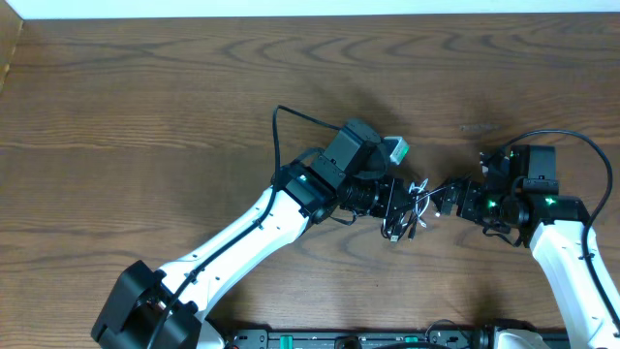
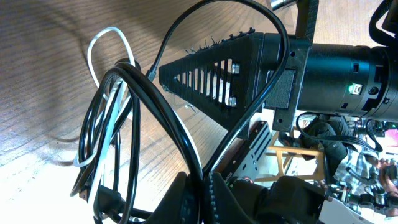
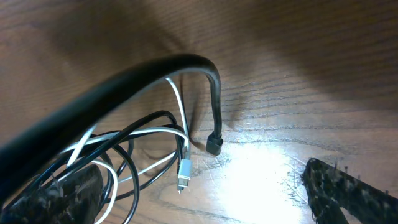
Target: Untangle cables
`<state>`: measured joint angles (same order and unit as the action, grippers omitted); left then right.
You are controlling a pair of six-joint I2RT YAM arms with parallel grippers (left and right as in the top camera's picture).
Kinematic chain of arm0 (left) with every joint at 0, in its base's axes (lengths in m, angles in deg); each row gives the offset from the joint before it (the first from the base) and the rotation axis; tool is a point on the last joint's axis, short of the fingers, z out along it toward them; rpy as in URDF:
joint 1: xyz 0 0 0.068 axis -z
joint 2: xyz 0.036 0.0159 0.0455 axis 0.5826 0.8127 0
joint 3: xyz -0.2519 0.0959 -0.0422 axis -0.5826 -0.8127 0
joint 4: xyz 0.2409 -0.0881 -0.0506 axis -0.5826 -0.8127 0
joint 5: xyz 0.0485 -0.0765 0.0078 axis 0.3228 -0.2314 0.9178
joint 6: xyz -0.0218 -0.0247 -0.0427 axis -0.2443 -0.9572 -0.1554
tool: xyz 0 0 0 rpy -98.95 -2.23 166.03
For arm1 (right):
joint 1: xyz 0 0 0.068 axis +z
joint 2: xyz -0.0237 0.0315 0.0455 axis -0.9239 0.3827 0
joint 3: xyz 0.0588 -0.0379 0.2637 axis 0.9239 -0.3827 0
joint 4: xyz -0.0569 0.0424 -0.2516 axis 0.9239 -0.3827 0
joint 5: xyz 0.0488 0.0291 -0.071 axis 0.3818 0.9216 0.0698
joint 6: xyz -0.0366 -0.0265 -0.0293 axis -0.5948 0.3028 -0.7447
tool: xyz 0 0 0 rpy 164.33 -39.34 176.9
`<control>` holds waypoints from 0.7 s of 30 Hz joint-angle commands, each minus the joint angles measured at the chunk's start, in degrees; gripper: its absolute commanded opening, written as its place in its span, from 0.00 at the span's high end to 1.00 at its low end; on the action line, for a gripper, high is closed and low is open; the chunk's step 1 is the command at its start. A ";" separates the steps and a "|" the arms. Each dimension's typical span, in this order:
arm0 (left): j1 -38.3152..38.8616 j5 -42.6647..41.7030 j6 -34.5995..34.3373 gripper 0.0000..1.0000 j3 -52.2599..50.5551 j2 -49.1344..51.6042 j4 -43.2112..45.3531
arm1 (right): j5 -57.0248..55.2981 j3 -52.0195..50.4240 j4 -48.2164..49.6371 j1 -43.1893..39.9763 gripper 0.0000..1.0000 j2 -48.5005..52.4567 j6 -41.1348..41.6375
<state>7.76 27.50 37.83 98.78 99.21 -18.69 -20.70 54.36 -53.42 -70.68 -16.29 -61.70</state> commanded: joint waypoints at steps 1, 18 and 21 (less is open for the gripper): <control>0.00 0.31 1.20 0.93 0.04 0.33 -0.37 | 0.11 0.79 0.00 0.28 0.01 0.15 -0.46; 0.00 0.31 1.18 0.93 0.04 0.33 -0.37 | 0.11 0.79 0.00 0.28 0.01 0.15 -0.46; 0.00 0.31 1.18 0.93 0.04 0.33 -0.37 | 0.11 0.79 0.00 0.28 0.01 0.15 -0.46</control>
<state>7.74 27.50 37.83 98.78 99.21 -18.75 -20.72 54.36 -53.42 -70.68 -16.31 -61.70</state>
